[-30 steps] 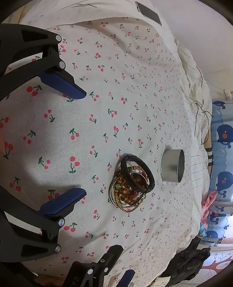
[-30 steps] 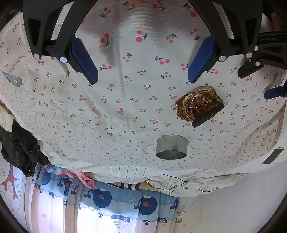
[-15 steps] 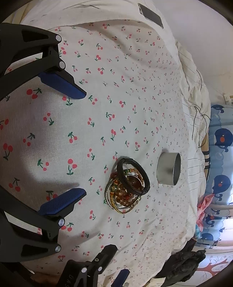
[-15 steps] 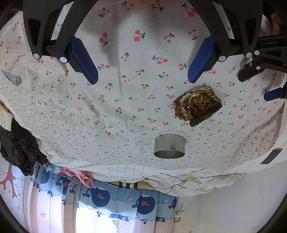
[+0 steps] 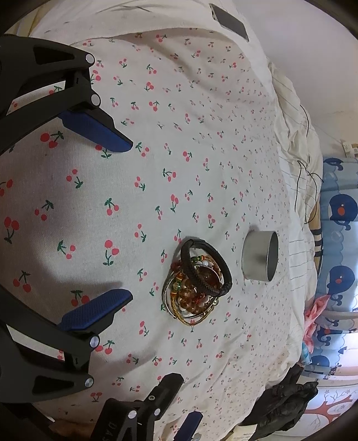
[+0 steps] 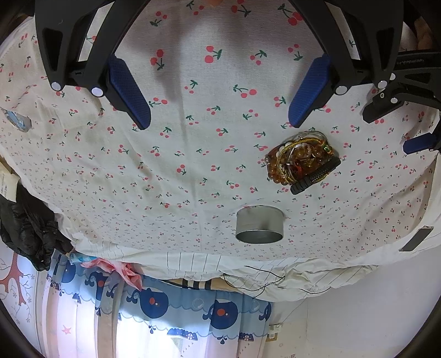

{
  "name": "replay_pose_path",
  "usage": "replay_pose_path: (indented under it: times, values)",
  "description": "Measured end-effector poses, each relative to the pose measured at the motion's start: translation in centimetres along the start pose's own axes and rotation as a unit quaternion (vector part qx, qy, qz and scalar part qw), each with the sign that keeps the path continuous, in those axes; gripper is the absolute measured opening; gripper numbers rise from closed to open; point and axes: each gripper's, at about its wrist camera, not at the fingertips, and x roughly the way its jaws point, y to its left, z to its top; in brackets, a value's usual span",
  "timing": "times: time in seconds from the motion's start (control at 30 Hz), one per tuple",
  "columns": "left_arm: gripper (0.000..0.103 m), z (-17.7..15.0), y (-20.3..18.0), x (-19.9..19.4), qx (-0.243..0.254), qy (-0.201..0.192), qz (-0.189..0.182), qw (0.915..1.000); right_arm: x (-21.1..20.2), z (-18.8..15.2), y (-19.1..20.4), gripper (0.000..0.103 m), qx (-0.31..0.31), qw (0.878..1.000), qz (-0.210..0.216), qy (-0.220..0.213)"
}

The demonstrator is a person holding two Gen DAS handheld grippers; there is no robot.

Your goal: Organize jewelry

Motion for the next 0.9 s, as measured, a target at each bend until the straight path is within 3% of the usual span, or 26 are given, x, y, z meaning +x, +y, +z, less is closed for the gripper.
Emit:
replay_pose_path:
  times: [0.5, 0.57, 0.67, 0.9]
  values:
    - [0.096, 1.0, -0.1, 0.1, -0.001, -0.001, -0.021, 0.9998, 0.2, 0.3, 0.0, 0.096, 0.001, 1.000, 0.007, -0.029]
    - [0.096, 1.3, -0.1, 0.4, 0.000, 0.004, -0.022, 0.9998, -0.1, 0.4, -0.2, 0.096, 0.011, 0.998, 0.016, -0.053]
    - [0.096, 1.5, 0.0, 0.7, -0.006, 0.009, -0.029, 0.9995, 0.3, 0.5, -0.1, 0.096, -0.002, 1.000, 0.008, -0.017]
    - [0.096, 2.5, 0.4, 1.3, -0.012, 0.022, -0.049, 0.9985, 0.1, 1.7, -0.3, 0.096, 0.003, 0.998, 0.052, -0.028]
